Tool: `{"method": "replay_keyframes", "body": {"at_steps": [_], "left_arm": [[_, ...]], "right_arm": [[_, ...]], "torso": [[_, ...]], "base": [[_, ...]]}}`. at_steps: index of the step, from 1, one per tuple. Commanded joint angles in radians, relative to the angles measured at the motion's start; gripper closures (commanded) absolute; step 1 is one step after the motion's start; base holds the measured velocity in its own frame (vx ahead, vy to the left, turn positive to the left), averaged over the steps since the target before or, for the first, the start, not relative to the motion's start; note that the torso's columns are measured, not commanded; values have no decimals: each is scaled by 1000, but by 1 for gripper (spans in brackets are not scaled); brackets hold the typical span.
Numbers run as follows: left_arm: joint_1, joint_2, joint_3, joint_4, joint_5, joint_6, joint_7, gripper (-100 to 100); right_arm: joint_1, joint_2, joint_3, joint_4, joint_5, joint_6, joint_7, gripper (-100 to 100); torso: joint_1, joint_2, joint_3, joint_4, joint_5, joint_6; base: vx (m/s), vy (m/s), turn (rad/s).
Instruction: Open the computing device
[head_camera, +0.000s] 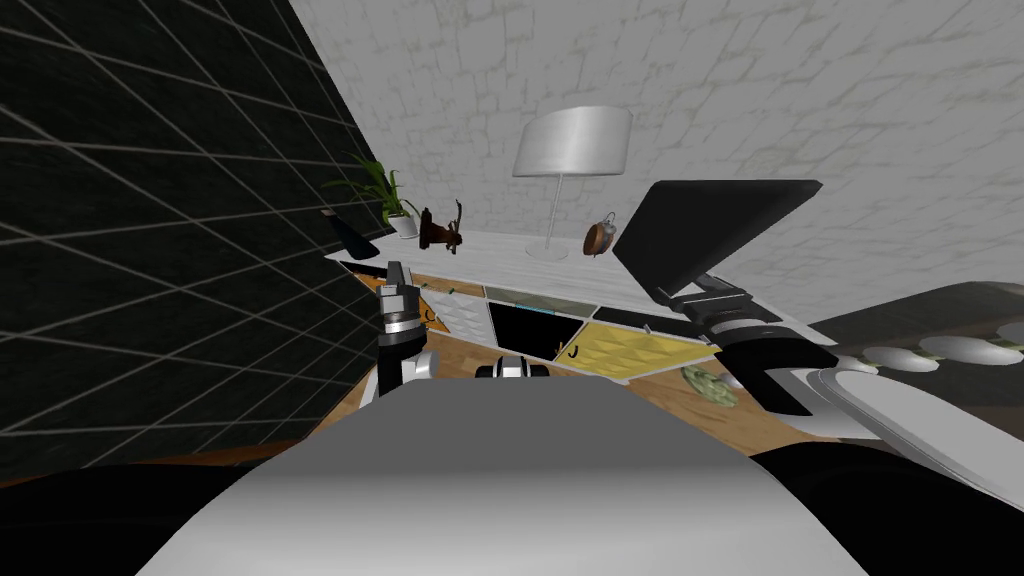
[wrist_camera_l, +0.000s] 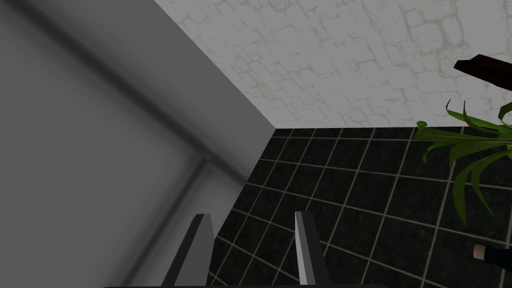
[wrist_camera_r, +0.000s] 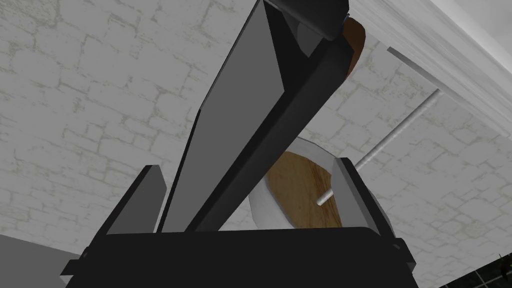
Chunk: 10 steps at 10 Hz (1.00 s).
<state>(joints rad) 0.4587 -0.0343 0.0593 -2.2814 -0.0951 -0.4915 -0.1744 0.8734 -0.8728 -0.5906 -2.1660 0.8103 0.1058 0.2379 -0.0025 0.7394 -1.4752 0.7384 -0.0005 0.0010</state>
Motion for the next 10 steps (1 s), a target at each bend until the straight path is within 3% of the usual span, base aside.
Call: {"method": "replay_keyframes", "body": {"at_steps": [1,2,10], "left_arm": [[0,0,0,0,0,0,0,0],[0,0,0,0,0,0,0,0],[0,0,0,0,0,0,0,0]], "right_arm": [[0,0,0,0,0,0,0,100],[-13,-3,-2,13,-44,-5,-35,100],[-64,-13,-10,68,-217,-25,-174,100]], "torso": [[-2,1,1,0,-1,-1],[-1,0,0,0,-1,-1],[3,0,0,0,1,-1]], "base": [[4,6,2],[-15,-4,20],[-26,-16,10]]}}
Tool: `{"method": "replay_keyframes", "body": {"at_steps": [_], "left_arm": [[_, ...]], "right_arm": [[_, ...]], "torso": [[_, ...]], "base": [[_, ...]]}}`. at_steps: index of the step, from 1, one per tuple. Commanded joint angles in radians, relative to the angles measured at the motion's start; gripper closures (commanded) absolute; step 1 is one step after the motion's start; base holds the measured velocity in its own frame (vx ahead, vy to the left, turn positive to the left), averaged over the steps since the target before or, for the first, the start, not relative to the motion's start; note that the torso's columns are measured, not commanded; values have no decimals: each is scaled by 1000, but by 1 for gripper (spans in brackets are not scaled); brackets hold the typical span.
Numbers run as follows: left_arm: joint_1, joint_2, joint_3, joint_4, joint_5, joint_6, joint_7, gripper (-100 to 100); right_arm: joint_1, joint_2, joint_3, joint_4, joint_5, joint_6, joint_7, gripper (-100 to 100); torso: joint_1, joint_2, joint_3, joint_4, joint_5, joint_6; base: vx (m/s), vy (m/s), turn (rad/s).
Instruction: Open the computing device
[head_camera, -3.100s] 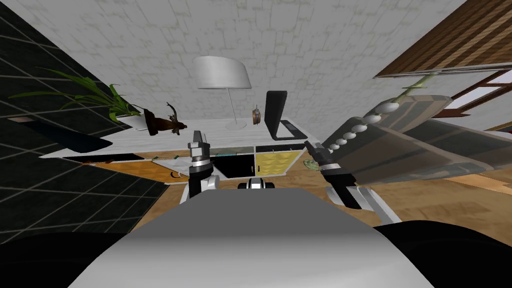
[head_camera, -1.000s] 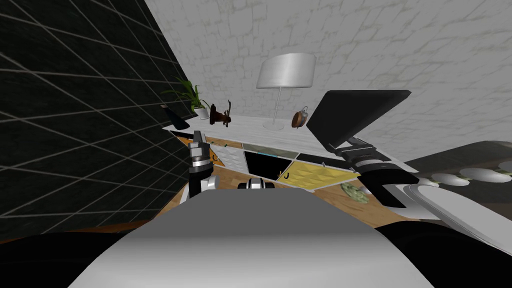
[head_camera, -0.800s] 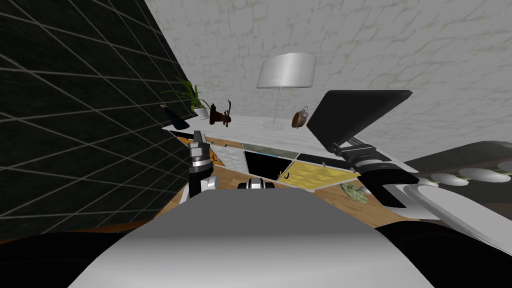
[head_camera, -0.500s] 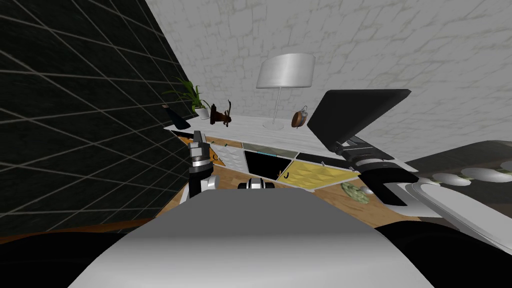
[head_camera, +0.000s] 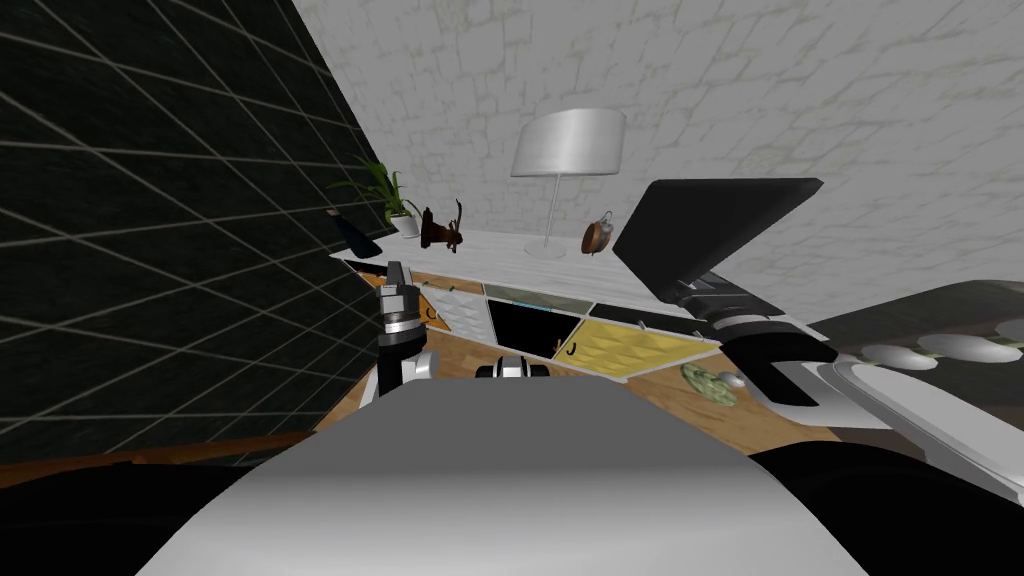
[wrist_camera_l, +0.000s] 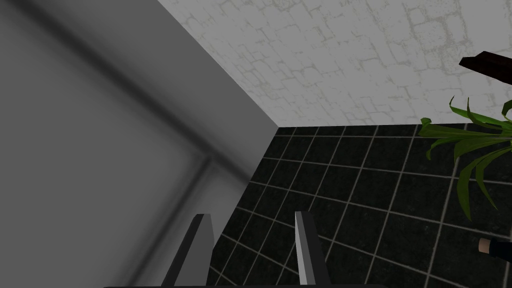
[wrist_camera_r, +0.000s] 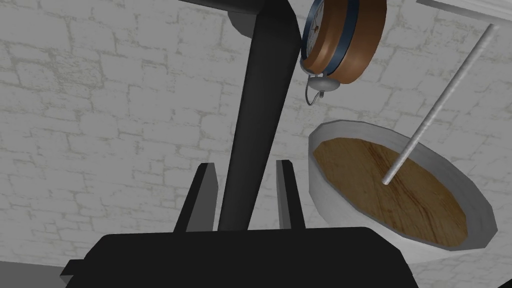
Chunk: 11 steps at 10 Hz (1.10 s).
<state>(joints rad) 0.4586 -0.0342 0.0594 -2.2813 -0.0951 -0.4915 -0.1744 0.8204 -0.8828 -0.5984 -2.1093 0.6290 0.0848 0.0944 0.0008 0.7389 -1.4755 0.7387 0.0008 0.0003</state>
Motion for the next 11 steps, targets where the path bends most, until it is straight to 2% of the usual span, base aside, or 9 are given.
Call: {"method": "replay_keyframes", "body": {"at_steps": [1,2,10,11], "left_arm": [[0,0,0,0,0,0,0,0],[0,0,0,0,0,0,0,0],[0,0,0,0,0,0,0,0],[0,0,0,0,0,0,0,0]], "right_arm": [[-6,0,-1,6,-21,-3,-17,100],[-26,8,5,24,-62,-8,-52,100],[-100,42,31,92,-216,-26,-175,100],[-97,40,30,82,-201,-25,-161,100]], "torso": [[0,0,0,0,0,0],[1,0,0,0,0,0],[-6,-3,-1,-2,-4,1],[-7,-3,-1,-2,-4,1]], "base": [[-9,-8,9],[-21,-13,31],[-30,-20,27],[-11,-7,11]]}}
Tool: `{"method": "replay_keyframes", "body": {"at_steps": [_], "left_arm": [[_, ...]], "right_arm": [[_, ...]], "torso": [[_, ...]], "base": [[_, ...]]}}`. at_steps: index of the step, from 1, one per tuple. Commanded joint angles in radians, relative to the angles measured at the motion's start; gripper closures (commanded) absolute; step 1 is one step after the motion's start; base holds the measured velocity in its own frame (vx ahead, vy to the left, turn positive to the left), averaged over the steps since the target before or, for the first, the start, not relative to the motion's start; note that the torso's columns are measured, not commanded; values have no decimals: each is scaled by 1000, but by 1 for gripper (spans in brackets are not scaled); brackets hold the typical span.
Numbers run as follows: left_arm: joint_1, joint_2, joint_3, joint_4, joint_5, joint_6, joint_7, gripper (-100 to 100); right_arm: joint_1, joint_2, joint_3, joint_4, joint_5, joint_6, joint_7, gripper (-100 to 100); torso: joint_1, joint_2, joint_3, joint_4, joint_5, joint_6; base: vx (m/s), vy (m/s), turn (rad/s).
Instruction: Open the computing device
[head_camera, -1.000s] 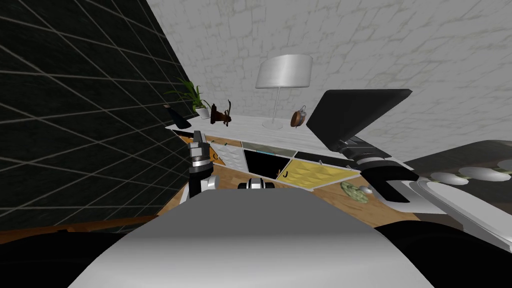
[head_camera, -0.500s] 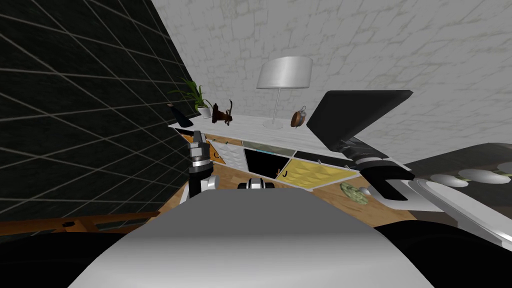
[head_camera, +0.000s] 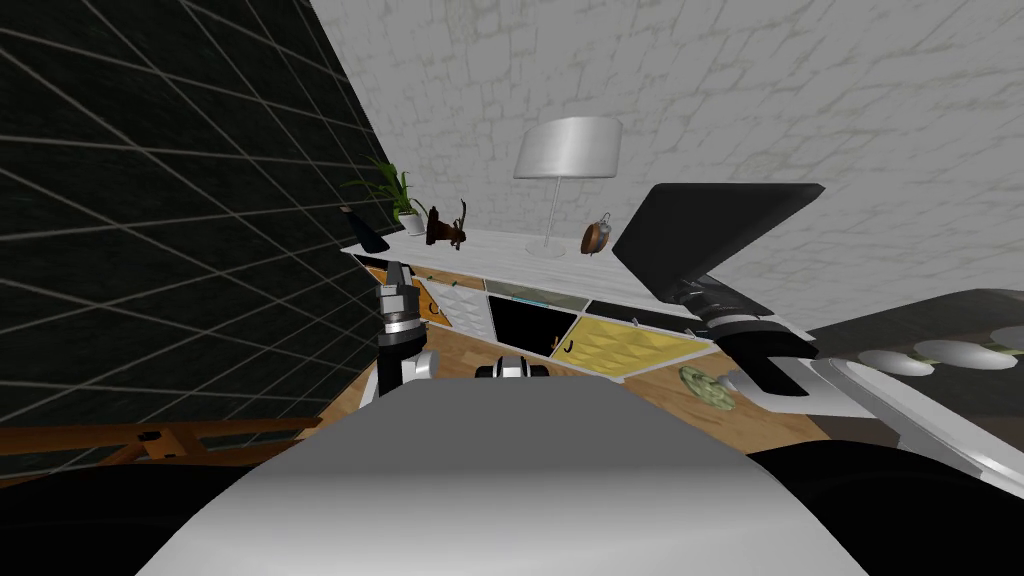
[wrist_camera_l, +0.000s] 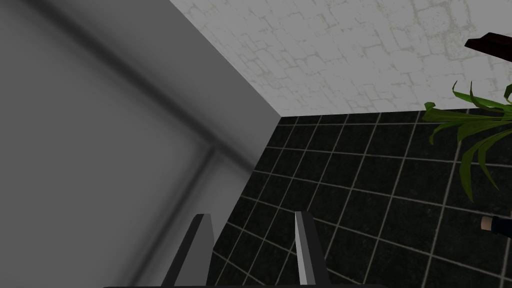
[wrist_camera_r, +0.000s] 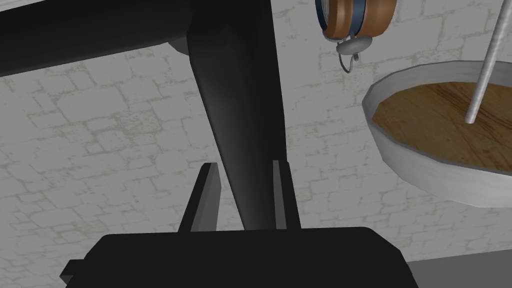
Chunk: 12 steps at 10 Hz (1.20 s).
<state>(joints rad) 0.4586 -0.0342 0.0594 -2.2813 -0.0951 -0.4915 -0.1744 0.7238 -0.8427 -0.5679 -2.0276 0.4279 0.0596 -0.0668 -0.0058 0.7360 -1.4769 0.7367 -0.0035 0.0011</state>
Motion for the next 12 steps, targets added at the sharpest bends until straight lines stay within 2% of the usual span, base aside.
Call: {"method": "replay_keyframes", "body": {"at_steps": [1,9,10,12], "left_arm": [[0,0,0,0,0,0,0,0],[0,0,0,0,0,0,0,0],[0,0,0,0,0,0,0,0],[0,0,0,0,0,0,0,0]], "right_arm": [[-22,14,11,18,-37,-3,-31,100],[-103,69,53,91,-177,-13,-142,100],[-107,60,41,76,-164,-10,-130,100],[-142,89,59,106,-215,-13,-170,100]], "torso": [[1,0,0,0,1,0],[-5,-2,0,-5,-8,0],[-5,-2,0,-5,-9,0],[-2,-3,-1,-4,-5,-2]], "base": [[-22,-12,29],[-27,-23,25],[-12,-8,7],[-29,-17,34]]}}
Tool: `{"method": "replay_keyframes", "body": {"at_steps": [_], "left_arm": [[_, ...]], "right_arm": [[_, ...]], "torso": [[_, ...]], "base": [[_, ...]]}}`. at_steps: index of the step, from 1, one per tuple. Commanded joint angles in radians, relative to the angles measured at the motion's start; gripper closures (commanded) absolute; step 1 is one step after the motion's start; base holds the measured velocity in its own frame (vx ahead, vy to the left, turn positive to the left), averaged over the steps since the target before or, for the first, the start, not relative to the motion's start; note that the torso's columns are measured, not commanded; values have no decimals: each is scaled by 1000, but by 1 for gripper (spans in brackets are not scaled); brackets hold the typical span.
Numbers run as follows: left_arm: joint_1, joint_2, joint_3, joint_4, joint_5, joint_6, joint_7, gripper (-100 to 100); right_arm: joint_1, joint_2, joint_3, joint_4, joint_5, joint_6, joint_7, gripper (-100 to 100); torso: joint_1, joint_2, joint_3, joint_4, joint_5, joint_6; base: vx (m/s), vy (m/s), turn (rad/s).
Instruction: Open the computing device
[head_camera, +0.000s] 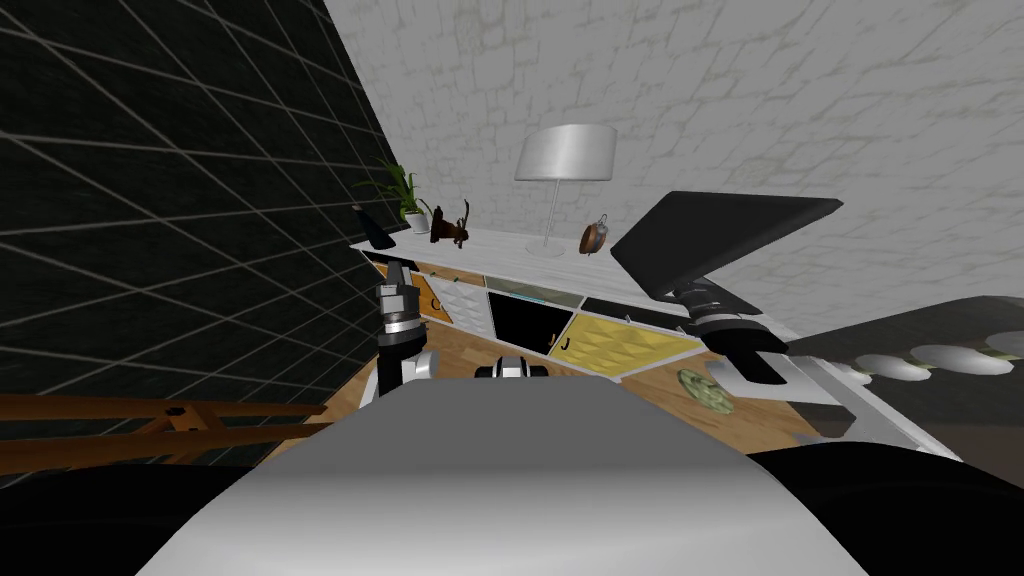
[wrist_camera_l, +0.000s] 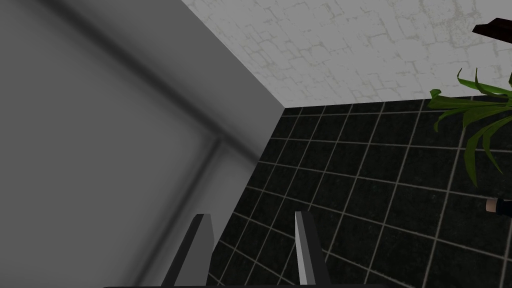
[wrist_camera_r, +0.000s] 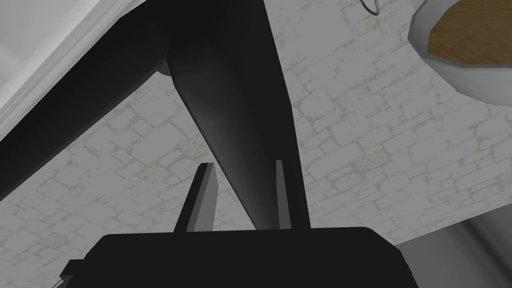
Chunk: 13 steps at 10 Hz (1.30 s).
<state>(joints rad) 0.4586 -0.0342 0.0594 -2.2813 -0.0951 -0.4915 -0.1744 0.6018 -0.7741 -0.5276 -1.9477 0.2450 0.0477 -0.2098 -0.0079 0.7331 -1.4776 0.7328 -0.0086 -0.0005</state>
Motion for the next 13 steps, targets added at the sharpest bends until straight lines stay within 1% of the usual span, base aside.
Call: {"method": "replay_keyframes", "body": {"at_steps": [1,3,4,5,6,7,8,13], "left_arm": [[0,0,0,0,0,0,0,0],[0,0,0,0,0,0,0,0],[0,0,0,0,0,0,0,0],[0,0,0,0,0,0,0,0],[0,0,0,0,0,0,0,0],[0,0,0,0,0,0,0,0],[0,0,0,0,0,0,0,0],[0,0,0,0,0,0,0,0]], "right_arm": [[-41,40,32,48,-64,-3,-51,100],[-63,59,46,70,-96,-5,-76,100],[-84,79,59,91,-129,-7,-101,100],[-95,89,66,102,-145,-8,-113,100],[-97,64,46,99,-137,-24,-106,100],[-73,33,25,56,-151,3,-132,-100],[-60,19,15,36,-157,18,-143,-100],[8,-55,-33,-68,-188,91,-198,-100]], "torso": [[0,0,0,-1,-1,0],[-3,-1,0,-2,-4,1],[-3,-1,0,-3,-5,2],[-6,-2,0,-3,-6,1],[-8,-3,-1,-3,-6,2],[-5,-3,-1,-2,-3,2],[1,-1,-2,2,4,1],[9,6,2,6,9,0]], "base": [[-54,-33,44],[-43,-22,40],[-44,-18,29],[-47,-16,42],[-21,-2,12],[9,8,-41],[30,4,-35],[28,3,-28]]}}
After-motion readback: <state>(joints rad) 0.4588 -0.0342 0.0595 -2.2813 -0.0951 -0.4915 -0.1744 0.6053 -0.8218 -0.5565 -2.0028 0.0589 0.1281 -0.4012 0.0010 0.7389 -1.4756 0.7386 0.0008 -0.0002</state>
